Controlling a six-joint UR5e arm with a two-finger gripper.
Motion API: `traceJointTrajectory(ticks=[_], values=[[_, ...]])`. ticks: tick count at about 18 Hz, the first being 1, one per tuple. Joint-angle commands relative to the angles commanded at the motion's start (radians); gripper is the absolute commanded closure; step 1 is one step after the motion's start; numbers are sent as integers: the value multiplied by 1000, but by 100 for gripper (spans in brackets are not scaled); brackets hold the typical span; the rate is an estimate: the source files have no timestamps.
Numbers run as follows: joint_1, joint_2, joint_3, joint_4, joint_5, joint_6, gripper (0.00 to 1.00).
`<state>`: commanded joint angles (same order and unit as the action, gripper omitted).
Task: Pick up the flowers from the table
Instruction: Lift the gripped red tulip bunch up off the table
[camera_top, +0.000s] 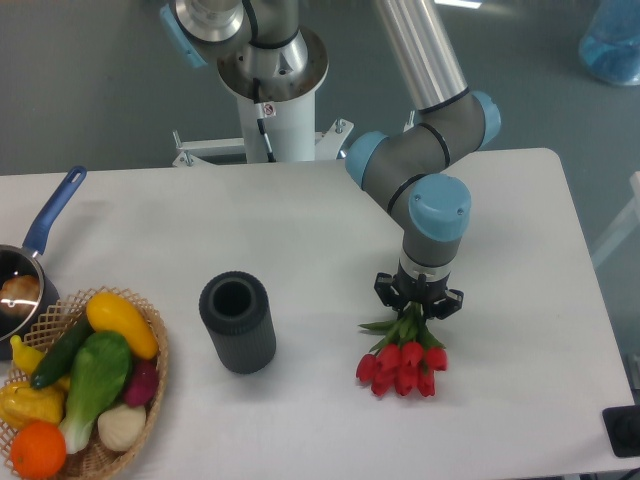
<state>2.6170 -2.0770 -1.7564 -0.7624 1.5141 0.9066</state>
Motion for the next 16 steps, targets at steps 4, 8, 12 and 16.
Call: traceJointTrajectory(ticks=[4, 8, 12, 16], values=[[0, -2, 11, -2, 0, -2, 71], [0, 9, 37, -5, -2, 3, 70], [0, 78, 49, -12, -6, 8, 70], [-3, 135, 104, -23, -9, 11, 70]])
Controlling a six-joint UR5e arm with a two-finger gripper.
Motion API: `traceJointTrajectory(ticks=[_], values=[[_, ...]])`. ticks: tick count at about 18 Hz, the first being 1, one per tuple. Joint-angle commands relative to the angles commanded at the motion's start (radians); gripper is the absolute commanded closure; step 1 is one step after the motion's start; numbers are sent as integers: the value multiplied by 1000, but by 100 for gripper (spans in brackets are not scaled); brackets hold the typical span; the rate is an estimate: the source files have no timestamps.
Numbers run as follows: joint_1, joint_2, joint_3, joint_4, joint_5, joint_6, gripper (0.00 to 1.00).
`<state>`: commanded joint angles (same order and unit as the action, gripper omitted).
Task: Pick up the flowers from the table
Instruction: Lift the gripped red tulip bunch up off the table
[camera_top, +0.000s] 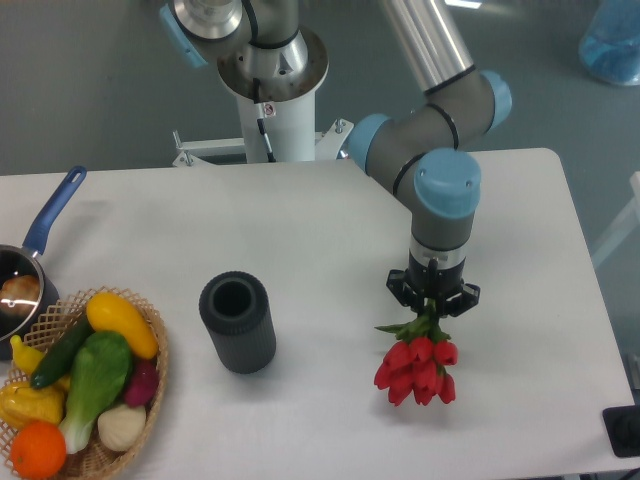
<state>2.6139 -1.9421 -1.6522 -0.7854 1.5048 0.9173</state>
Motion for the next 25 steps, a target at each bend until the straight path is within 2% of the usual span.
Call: traceJointTrajectory(ticks=[3, 7, 15, 25], values=[[-31, 15, 61, -50, 0, 3, 70], [-83, 43, 126, -55, -2, 2, 70], [-97, 42, 155, -54, -9, -9, 70], [-92, 45, 152, -55, -17, -9, 70]])
